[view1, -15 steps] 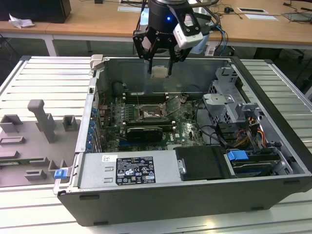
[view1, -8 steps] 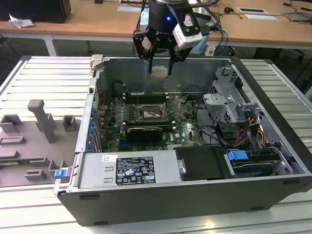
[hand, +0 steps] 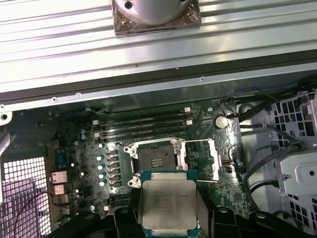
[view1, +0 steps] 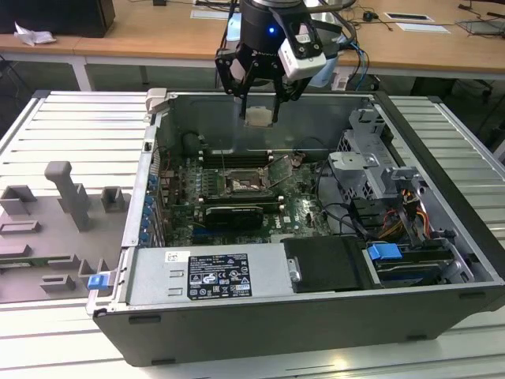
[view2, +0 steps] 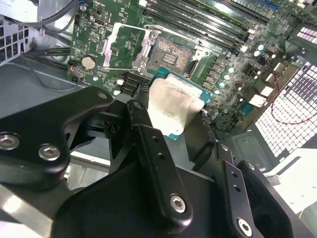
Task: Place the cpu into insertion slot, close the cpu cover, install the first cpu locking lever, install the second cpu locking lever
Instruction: 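Place the cpu into insertion slot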
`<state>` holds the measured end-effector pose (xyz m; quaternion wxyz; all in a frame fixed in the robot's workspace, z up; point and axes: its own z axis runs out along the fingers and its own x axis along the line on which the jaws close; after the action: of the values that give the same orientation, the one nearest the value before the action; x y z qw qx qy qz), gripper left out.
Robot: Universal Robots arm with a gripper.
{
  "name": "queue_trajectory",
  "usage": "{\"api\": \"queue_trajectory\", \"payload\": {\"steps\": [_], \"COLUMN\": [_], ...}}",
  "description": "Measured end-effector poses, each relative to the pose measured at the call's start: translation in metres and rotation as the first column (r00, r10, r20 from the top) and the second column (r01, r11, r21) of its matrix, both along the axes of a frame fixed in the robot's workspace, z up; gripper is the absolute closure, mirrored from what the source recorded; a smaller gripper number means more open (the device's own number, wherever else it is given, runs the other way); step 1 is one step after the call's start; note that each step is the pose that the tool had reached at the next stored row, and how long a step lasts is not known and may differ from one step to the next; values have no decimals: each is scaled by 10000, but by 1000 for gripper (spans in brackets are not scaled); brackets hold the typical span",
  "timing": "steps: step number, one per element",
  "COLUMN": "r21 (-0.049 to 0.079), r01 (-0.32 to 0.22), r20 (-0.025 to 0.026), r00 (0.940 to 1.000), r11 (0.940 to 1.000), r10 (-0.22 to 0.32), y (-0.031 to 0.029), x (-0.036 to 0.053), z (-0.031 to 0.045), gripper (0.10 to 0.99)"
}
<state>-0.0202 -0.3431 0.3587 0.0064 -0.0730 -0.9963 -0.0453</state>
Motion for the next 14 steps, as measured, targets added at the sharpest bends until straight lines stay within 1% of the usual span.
{"api": "queue_trajectory", "payload": {"steps": [14], "r21": [0], "r01": [656], "r20": [0], "r00": [9978], "r11": [9978], "r10": [-656], "y": [0], "x": [0], "z": [-1], "gripper": [561]}}
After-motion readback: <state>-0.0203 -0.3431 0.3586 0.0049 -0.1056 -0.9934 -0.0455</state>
